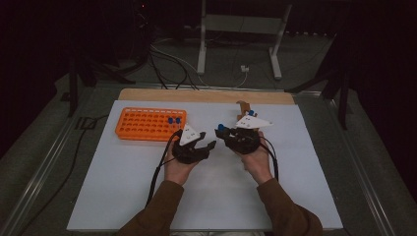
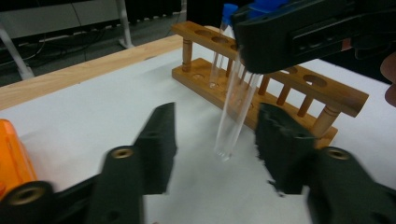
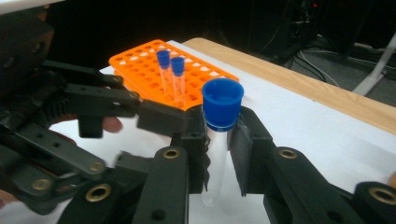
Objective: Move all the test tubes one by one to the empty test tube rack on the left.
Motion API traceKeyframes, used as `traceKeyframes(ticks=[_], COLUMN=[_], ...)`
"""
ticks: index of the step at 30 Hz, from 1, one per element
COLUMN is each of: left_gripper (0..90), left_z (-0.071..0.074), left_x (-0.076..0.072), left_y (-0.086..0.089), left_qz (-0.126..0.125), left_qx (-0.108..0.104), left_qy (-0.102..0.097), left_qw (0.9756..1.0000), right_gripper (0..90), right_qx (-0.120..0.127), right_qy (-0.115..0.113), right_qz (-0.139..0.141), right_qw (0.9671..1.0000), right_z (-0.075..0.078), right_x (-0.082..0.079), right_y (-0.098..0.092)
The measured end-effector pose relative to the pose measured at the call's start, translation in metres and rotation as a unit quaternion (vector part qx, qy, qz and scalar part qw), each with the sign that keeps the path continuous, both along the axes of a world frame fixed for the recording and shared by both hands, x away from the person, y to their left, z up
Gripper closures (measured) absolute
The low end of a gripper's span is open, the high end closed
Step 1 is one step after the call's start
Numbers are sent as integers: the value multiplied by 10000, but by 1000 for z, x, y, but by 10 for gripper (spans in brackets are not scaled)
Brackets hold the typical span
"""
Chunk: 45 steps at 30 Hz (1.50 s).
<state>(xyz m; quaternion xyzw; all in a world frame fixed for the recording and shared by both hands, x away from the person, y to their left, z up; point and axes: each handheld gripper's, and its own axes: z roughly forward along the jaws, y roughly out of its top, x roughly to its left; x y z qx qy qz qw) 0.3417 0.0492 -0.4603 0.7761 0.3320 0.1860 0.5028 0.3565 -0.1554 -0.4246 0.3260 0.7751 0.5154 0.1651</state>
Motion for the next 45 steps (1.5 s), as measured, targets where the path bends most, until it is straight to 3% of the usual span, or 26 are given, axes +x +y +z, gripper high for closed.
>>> traceKeyframes(ticks=[12,21,28,36,40,45], left_gripper=[755,785,786,786,786,786], left_z=[-1,-2,-2,-1,-1,0], left_x=[-1,-1,2,4,5,6], left_y=[-6,-6,0,11,17,25], left_qz=[-93,-197,-129,22,103,168], left_qx=[38,84,91,31,-21,-56], left_qy=[-172,-175,-121,-109,-75,-72], left_qw=[9998,9996,9998,9999,9999,9998], right_gripper=[759,743,475,130,30,21], right_qx=[-5,-41,106,4,-90,-156], right_qy=[40,63,-37,-263,-257,-236], right_qz=[132,179,139,-267,-585,-714], right_qw=[9999,9998,9998,9993,9979,9970], right_z=[-2,-3,2,7,6,4], right_x=[-2,-2,-3,-4,-3,-2], right_y=[9,9,1,-10,-17,-26])
